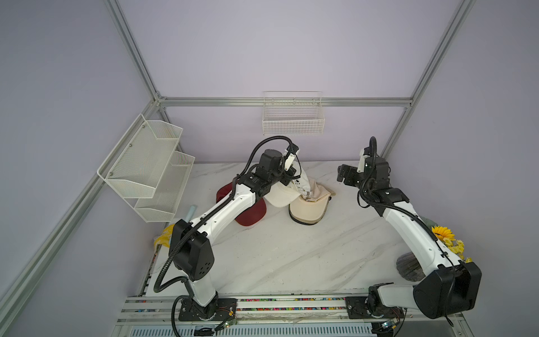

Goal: Open the adjustable buckle of the baseball cap
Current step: Pick up the baseball cap.

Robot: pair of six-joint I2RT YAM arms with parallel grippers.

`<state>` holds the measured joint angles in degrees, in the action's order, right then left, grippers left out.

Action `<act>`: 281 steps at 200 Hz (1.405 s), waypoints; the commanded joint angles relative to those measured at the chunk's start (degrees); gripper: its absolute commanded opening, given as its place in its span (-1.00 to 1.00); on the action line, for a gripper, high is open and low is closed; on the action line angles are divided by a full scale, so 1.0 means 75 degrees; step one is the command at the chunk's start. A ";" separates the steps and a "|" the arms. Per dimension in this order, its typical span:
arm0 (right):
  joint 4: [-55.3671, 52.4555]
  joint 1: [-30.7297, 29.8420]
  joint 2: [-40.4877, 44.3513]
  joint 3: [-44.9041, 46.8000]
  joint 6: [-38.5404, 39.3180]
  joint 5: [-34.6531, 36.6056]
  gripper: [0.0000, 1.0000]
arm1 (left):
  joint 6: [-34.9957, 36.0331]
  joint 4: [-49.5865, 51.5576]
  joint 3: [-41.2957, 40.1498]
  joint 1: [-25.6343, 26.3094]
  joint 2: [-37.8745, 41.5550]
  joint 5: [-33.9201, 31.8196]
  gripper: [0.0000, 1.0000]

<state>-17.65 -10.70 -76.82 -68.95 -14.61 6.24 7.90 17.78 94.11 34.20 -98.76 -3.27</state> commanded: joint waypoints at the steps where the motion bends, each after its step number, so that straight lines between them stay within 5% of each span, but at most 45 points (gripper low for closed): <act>1: 0.0468 -0.0654 0.0129 0.0272 0.0854 -0.0175 0.93 | -0.0324 0.0575 0.0496 -0.0023 0.0473 -0.0364 -1.00; 31: 0.0820 -0.1635 0.0253 0.0549 0.1361 -0.0274 0.94 | -0.0478 0.1121 0.0766 -0.0006 0.0711 -0.0507 -1.00; 164: 0.2314 -0.3476 -0.0281 0.0792 0.1339 -0.1460 0.93 | -0.0823 0.2076 0.1151 0.0011 0.1167 -0.1111 -1.00; 219: 0.3651 -0.3575 -0.1469 0.0520 0.1080 -0.1139 0.83 | -0.1104 0.2136 0.0893 0.0023 0.1543 -0.0857 -1.00; 235: 0.3964 -0.3577 -0.1717 0.0365 0.1095 -0.0943 0.58 | -0.1170 0.2140 0.0754 0.0023 0.1708 -0.0801 -1.00; 243: 0.4063 -0.3569 -0.1762 0.0287 0.1124 -0.0839 0.29 | -0.1196 0.2135 0.0696 0.0023 0.1806 -0.0801 -1.00; 268: 0.4233 -0.3564 -0.1730 0.0057 0.1295 -0.0503 -0.99 | -0.1264 0.2153 0.0353 0.0020 0.2105 -0.0700 -1.00; 281: 0.4303 -0.3566 -0.1608 -0.0041 0.1435 -0.0405 -1.00 | -0.1322 0.2153 0.0098 0.0017 0.2259 -0.0617 -1.00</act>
<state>9.45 -37.45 -90.98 -66.37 -5.93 0.32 -0.23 35.64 97.45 34.20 -85.36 -9.26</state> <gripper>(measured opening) 0.063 0.052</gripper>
